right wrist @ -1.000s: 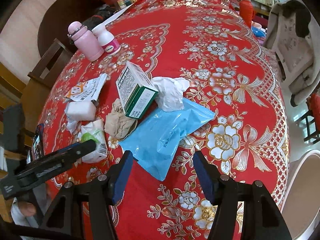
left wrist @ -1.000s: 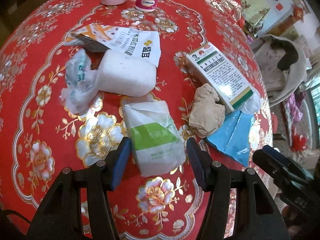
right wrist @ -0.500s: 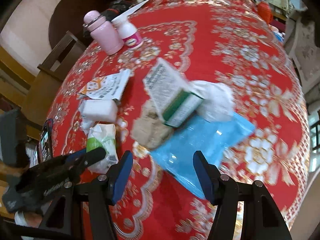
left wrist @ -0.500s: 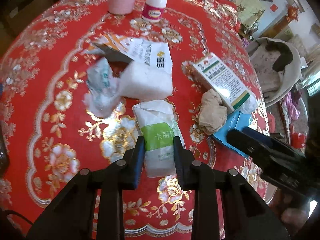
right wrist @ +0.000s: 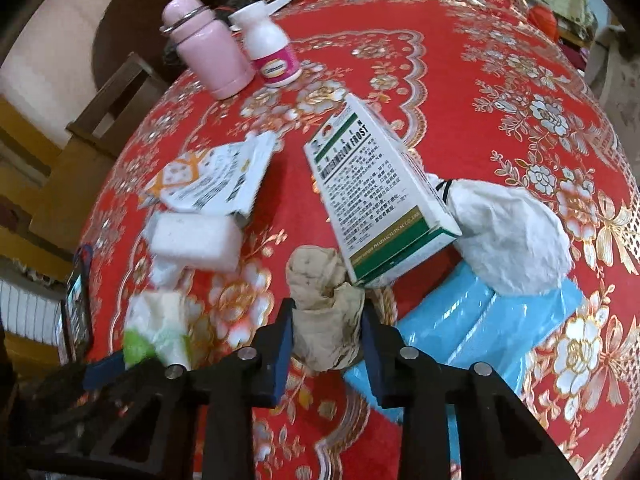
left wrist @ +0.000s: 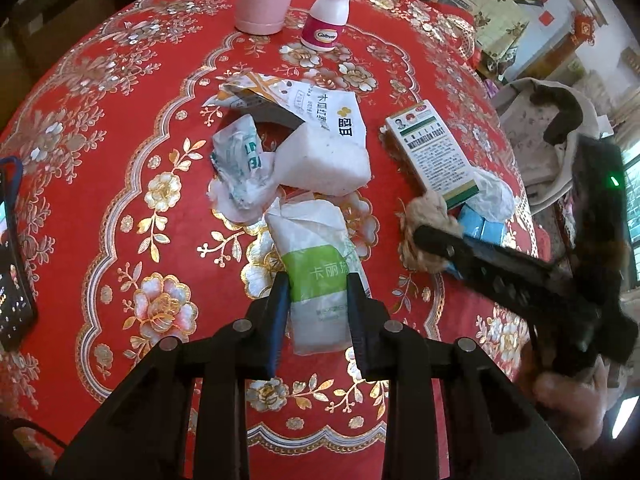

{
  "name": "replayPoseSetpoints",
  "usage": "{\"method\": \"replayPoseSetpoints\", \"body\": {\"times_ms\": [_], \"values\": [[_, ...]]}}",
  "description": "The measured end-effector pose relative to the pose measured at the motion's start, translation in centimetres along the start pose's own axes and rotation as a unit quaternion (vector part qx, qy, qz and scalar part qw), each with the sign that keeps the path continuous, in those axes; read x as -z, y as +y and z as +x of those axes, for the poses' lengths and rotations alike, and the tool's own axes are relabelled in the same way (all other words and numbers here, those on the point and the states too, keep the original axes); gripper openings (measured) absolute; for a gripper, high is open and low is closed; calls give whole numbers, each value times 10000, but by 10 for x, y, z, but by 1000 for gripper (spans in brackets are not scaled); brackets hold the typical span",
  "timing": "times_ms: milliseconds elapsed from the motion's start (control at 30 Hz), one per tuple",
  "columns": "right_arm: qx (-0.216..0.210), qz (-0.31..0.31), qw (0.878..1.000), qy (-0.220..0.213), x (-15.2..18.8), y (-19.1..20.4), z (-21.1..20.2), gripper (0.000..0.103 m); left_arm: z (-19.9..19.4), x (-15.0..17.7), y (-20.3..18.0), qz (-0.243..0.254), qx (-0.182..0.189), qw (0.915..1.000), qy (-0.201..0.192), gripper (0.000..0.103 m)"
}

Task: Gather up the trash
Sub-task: 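Grasp the white tissue pack with the left gripper while the right grasps the crumpled tan paper, then carry the tissue pack and tan paper over the bin and release both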

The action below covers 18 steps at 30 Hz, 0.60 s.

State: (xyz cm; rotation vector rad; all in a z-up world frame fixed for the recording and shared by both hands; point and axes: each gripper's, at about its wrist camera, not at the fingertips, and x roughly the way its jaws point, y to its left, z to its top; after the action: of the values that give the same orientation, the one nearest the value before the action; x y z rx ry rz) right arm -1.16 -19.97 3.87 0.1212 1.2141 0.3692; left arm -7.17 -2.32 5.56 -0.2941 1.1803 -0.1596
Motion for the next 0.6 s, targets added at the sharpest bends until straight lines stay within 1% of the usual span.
{"method": "replayPoseSetpoints", "body": {"times_ms": [200,333,600], "values": [[-145,-86,9999,-9,24,1,-22,29,2,1,-12,115,66,9999,-5,25],[-29,-110,9999,-68,34,-5,-33,29,3,4,-26,233,118,9997,-3,25],[67,109,9996,-245,47,-29,-58,29,3,13,-57,492,191,9986,-11,25]]}}
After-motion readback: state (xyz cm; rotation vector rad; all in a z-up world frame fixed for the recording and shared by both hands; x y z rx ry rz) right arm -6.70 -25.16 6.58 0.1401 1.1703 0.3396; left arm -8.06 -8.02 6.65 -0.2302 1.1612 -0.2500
